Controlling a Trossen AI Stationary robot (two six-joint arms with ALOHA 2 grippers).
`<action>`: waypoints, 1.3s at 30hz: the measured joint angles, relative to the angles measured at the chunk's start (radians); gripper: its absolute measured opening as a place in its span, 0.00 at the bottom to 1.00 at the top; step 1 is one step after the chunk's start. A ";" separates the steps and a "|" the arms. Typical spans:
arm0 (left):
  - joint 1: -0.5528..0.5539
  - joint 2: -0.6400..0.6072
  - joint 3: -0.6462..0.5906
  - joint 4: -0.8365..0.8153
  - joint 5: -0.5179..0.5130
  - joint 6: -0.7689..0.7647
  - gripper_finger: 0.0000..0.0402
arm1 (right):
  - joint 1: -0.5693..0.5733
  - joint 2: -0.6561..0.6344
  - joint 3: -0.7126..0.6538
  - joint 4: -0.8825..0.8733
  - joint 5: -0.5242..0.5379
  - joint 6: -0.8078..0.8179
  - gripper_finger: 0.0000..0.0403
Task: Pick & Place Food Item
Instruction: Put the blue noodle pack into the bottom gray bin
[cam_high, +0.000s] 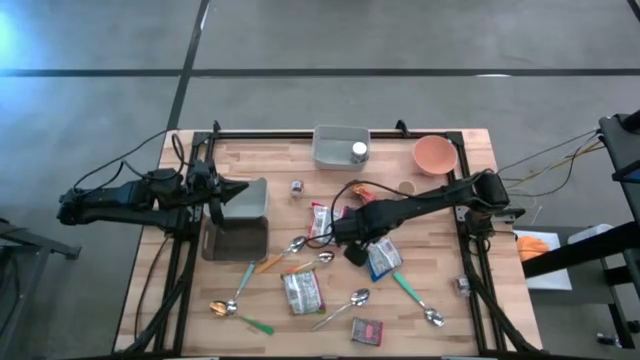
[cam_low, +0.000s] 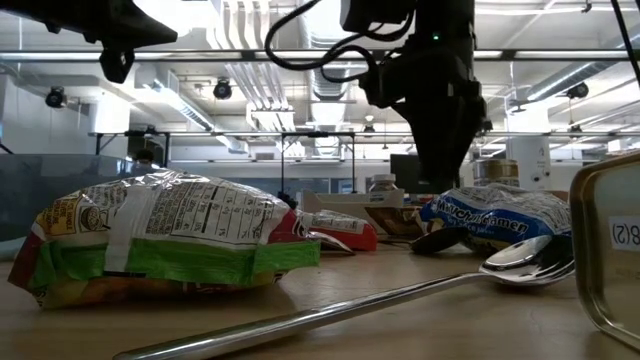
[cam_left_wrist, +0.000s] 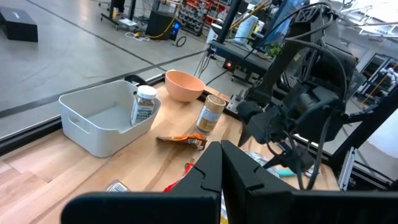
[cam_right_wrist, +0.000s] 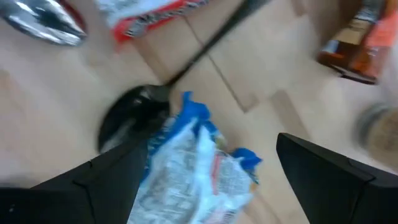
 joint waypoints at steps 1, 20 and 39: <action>0.000 0.000 0.000 0.000 0.000 -0.002 0.00 | 0.004 0.002 0.000 0.009 -0.001 0.000 0.88; 0.000 0.000 0.000 -0.001 0.000 -0.022 0.00 | 0.033 0.123 0.001 0.014 0.000 -0.034 0.71; 0.000 0.000 0.000 -0.001 0.000 -0.025 0.00 | 0.034 0.066 0.001 0.018 0.038 -0.035 0.04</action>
